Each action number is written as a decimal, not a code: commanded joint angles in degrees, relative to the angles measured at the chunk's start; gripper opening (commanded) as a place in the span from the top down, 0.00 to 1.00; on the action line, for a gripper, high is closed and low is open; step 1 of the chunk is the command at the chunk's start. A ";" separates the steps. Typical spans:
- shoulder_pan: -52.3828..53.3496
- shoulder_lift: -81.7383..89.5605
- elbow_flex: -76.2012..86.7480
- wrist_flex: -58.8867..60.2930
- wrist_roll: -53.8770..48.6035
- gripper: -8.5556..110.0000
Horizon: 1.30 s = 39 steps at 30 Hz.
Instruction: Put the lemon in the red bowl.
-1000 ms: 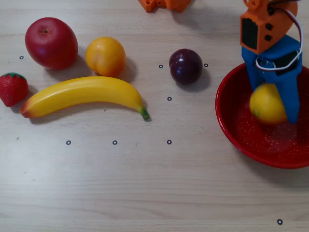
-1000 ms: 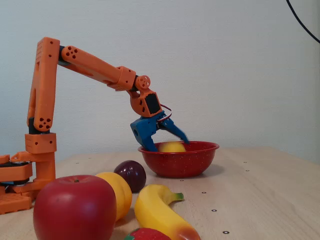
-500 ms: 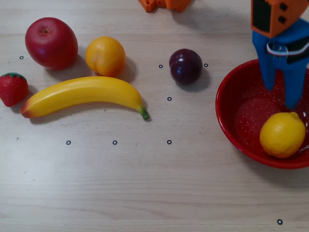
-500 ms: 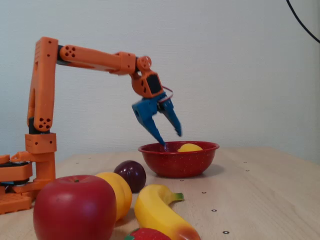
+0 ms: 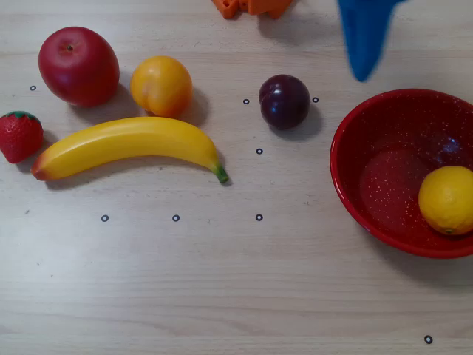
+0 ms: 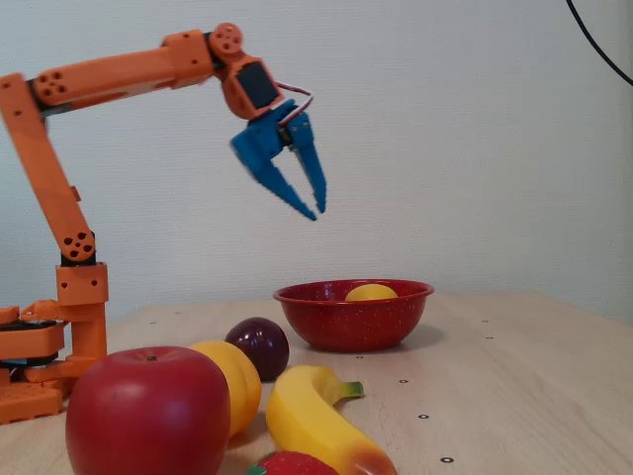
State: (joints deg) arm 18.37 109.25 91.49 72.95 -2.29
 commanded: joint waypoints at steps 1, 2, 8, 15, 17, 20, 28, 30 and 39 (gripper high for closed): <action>-3.16 10.55 4.31 -2.37 1.76 0.93; -4.04 13.45 7.91 -3.60 2.29 0.93; -9.58 31.03 28.74 -10.63 5.45 0.93; -16.96 46.14 48.43 -17.05 7.65 0.93; -18.46 50.71 54.58 -19.86 8.17 0.93; -19.69 56.69 63.63 -23.82 8.70 0.93; -21.27 67.24 81.12 -31.29 9.14 0.93; -21.45 68.99 83.50 -31.90 9.05 0.93; -21.18 75.85 87.19 -26.89 7.65 0.93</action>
State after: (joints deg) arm -1.49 183.87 177.89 46.14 5.54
